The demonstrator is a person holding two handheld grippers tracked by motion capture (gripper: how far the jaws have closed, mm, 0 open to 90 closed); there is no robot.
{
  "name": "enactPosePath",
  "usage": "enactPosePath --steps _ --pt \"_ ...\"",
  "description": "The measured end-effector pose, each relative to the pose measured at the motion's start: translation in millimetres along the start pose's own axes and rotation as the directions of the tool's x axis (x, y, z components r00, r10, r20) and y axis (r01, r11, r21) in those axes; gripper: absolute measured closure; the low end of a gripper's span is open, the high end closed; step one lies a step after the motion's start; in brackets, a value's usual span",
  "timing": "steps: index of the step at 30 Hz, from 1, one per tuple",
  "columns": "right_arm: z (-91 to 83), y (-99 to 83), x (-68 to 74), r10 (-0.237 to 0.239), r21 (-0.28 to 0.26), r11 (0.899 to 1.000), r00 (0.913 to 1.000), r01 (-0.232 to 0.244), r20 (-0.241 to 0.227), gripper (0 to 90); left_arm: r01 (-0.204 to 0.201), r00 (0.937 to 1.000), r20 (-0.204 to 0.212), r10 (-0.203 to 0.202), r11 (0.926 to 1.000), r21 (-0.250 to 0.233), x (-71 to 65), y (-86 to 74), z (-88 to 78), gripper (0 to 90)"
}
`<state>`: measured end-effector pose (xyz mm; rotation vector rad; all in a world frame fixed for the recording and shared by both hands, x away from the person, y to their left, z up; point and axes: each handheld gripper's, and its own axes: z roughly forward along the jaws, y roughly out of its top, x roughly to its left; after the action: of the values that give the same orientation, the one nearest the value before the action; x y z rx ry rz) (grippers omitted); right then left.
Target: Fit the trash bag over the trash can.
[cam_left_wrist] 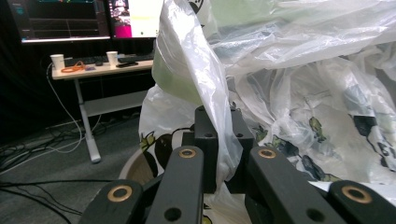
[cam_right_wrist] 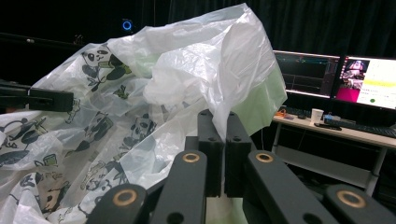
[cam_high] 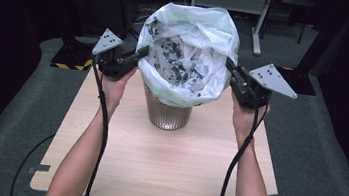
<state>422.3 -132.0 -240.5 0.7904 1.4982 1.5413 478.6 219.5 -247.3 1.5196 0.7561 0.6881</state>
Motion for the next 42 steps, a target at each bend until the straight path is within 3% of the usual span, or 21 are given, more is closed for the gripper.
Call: enactPosePath --steps 10,14,19,31,42 --pt "22.4 10.9 -5.9 0.007 0.005 1.0 0.9999 -0.007 0.012 89.0 0.007 0.9997 -0.025 -0.007 0.9997 0.023 8.8 8.1 19.3 86.6" --pt "34.4 11.8 -9.0 0.035 0.012 0.999 0.9993 -0.035 0.012 89.0 0.013 0.9991 -0.04 -0.012 0.9993 0.034 12.0 10.0 27.5 86.6" --pt "46.4 10.3 -12.2 0.059 0.02 0.998 0.998 -0.059 0.022 89.0 0.047 0.9977 -0.051 -0.045 0.9977 0.048 21.6 10.5 37.2 86.6" --pt "63.4 -1.5 -18.9 0.093 0.058 0.994 0.9948 -0.095 0.04 89.0 0.108 0.9917 -0.083 -0.099 0.9877 0.113 42.6 -5.0 53.9 86.6" --pt "78.7 -13.9 -17.3 0.1 0.12 0.987 0.9943 -0.104 0.037 88.9 0.126 0.989 -0.098 -0.111 0.9781 0.165 54.2 -17.7 52.8 86.5"
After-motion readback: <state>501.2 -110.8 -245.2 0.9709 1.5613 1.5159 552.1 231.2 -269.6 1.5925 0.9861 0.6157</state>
